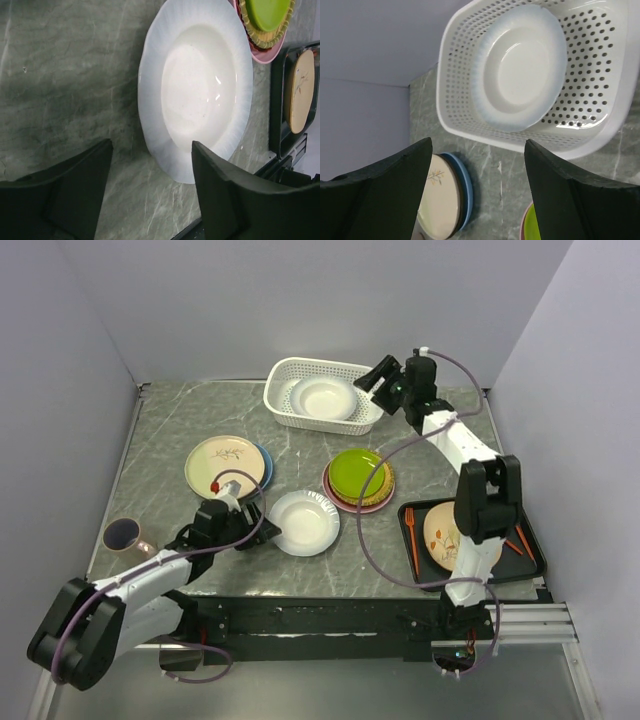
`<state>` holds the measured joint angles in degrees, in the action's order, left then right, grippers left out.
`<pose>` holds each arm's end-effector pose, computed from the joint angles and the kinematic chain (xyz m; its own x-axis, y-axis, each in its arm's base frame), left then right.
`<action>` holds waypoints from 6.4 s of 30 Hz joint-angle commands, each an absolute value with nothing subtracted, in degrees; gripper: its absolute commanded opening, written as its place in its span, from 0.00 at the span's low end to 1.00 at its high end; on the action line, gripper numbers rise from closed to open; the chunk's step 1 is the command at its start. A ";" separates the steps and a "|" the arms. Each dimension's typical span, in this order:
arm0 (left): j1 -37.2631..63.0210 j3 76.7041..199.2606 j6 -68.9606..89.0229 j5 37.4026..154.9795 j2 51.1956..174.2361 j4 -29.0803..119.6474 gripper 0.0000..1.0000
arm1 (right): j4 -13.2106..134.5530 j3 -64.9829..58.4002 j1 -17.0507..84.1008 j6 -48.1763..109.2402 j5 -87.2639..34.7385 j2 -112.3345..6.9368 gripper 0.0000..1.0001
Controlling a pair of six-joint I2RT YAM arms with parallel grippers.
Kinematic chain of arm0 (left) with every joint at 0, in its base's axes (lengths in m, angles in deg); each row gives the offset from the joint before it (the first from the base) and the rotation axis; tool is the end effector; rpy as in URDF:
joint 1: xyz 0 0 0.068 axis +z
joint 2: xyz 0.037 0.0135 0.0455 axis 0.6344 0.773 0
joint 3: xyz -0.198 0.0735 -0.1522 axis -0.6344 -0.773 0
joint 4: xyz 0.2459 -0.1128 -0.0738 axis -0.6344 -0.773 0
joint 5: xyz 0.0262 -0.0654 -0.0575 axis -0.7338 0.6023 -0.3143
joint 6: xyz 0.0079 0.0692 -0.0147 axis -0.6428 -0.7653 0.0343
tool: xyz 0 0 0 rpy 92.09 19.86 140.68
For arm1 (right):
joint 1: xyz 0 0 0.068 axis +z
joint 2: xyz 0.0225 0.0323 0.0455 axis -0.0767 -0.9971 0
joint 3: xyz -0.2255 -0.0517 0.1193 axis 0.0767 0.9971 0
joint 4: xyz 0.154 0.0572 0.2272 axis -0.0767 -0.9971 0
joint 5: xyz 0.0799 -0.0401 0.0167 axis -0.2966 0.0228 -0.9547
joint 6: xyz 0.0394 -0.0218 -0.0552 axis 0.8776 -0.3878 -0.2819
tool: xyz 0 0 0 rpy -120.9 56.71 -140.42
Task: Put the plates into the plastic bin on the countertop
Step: Place the plate in the plastic bin, then pick up the plate at the center of the board, then place the plate in the plastic bin.
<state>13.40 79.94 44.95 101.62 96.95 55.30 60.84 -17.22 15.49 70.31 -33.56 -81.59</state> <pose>0.2016 -0.1136 0.1110 -0.7781 -0.4047 -0.4804 0.0565 0.7166 -0.6952 0.4849 0.1105 0.2668 -0.5466 0.6082 -0.5756 -0.0365 0.6694 0.7420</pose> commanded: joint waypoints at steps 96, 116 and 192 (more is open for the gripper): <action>13.54 94.11 49.25 105.60 87.85 55.05 0.01 | 98.08 38.86 36.12 77.06 -52.90 -58.89 0.72; 13.63 92.80 48.90 103.40 88.03 54.25 0.01 | 100.20 44.22 36.30 79.18 -51.67 -55.55 0.00; 13.54 93.41 40.90 101.55 80.64 47.40 0.99 | 77.80 -3.06 23.21 79.09 -51.93 -77.43 0.00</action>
<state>13.47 94.09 40.06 99.11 80.03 42.12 75.33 5.08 25.24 78.55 -50.19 -77.77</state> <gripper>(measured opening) 0.993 0.224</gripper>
